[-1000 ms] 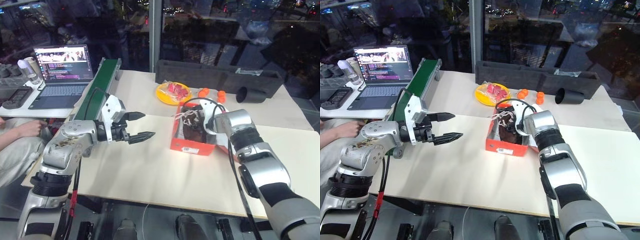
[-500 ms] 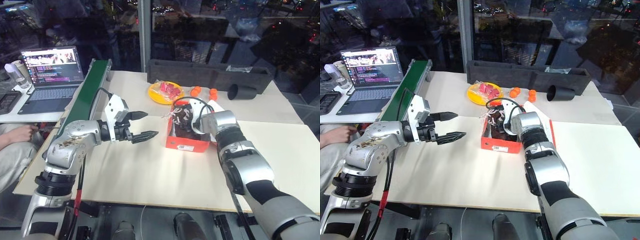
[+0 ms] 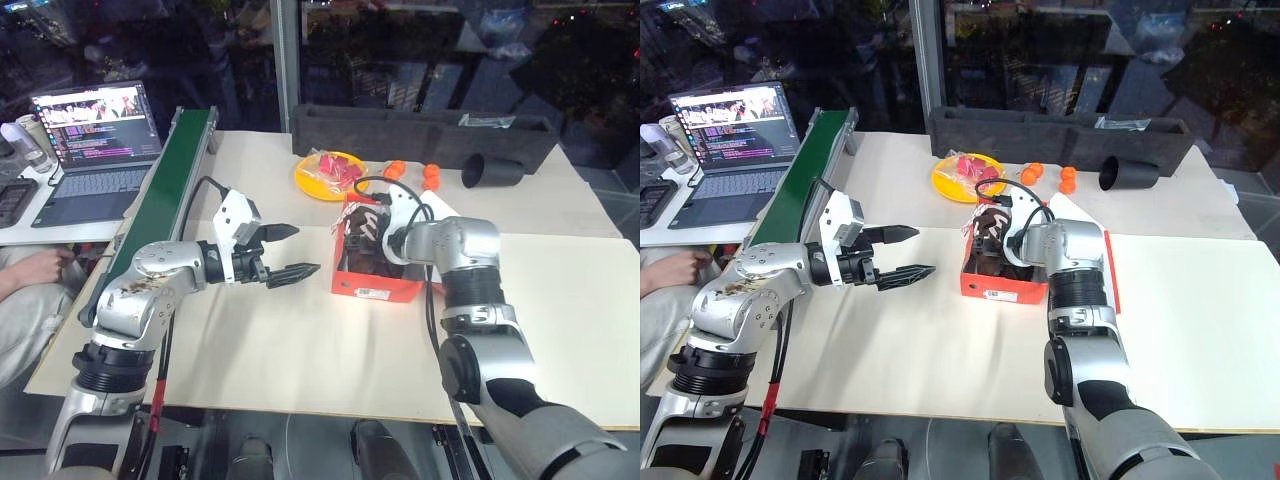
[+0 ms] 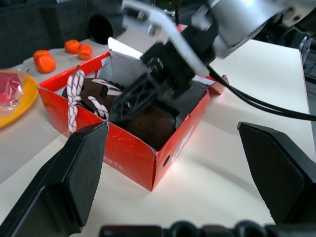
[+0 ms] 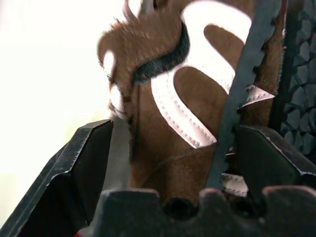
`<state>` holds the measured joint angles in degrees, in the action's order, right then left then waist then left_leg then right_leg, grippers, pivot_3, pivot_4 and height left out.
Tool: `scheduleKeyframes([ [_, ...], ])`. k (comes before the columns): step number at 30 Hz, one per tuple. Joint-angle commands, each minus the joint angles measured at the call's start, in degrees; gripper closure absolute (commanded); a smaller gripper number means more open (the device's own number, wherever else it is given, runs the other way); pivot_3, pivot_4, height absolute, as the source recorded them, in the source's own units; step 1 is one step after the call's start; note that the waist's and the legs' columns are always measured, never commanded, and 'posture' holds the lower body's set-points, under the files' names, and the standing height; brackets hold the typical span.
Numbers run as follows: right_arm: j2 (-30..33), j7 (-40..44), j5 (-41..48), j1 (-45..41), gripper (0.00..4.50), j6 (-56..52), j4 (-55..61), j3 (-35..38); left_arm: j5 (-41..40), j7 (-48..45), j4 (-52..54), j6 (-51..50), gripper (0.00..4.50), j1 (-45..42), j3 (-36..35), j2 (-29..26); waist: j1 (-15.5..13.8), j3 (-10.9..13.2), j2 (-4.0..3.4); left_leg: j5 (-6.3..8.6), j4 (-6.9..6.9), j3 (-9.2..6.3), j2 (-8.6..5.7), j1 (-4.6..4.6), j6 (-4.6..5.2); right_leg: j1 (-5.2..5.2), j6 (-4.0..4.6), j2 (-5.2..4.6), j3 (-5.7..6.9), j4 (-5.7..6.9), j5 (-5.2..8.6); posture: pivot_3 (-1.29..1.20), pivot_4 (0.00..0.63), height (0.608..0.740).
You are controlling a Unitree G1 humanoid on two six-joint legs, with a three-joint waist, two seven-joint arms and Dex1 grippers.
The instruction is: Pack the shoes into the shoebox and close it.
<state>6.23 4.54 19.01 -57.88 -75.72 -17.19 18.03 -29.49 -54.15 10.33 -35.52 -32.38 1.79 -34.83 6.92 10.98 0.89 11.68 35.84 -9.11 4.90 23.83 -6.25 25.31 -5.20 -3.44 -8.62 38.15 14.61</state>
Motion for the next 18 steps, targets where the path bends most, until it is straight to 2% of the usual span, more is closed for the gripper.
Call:
scheduleKeyframes([
  [1, -1.9, -2.8, 2.1, -0.7, 0.78, -1.7, 9.2, 4.3, -0.3, -0.8, 0.5, 0.0, 0.00, -1.8, -0.3, -0.6, 0.0, 0.1, -0.10, 0.00, -0.04, 0.00, 0.00, 0.00, 0.00, 0.01, 0.04, -0.02, 0.04, 0.00, 0.04, 0.00, 0.150, 0.671],
  [6, -4.0, -5.6, 1.3, 0.4, 2.50, 2.6, 10.3, 7.9, -0.1, -1.2, 0.1, 0.0, 0.00, -2.3, -0.2, -0.6, -0.1, 0.2, -0.16, 0.00, -0.07, 0.00, 0.00, 0.03, 0.00, 0.00, 0.03, -0.04, 0.09, -0.04, 0.07, 0.00, 0.150, 0.671],
  [12, -3.4, -5.8, 0.2, 1.4, 4.47, 7.5, 8.4, 5.7, -0.3, -1.5, 0.2, -0.2, 0.00, -2.7, -0.3, -0.8, 0.0, 0.3, -0.20, -0.03, -0.05, 0.00, 0.00, 0.02, 0.00, -0.01, -0.29, -0.04, 0.10, 0.00, 0.23, 0.00, 0.150, 0.671],
  [18, -2.9, -6.6, -0.7, 3.5, 4.47, 9.2, 7.1, 4.3, -0.6, -1.5, 0.7, -0.7, 0.00, -2.6, -0.7, -1.3, 0.0, 0.3, -0.24, -0.08, -0.04, -0.01, 0.00, 0.01, 0.02, -0.02, -0.28, -0.04, 0.10, 0.06, 0.21, 0.00, 0.150, 0.671],
])
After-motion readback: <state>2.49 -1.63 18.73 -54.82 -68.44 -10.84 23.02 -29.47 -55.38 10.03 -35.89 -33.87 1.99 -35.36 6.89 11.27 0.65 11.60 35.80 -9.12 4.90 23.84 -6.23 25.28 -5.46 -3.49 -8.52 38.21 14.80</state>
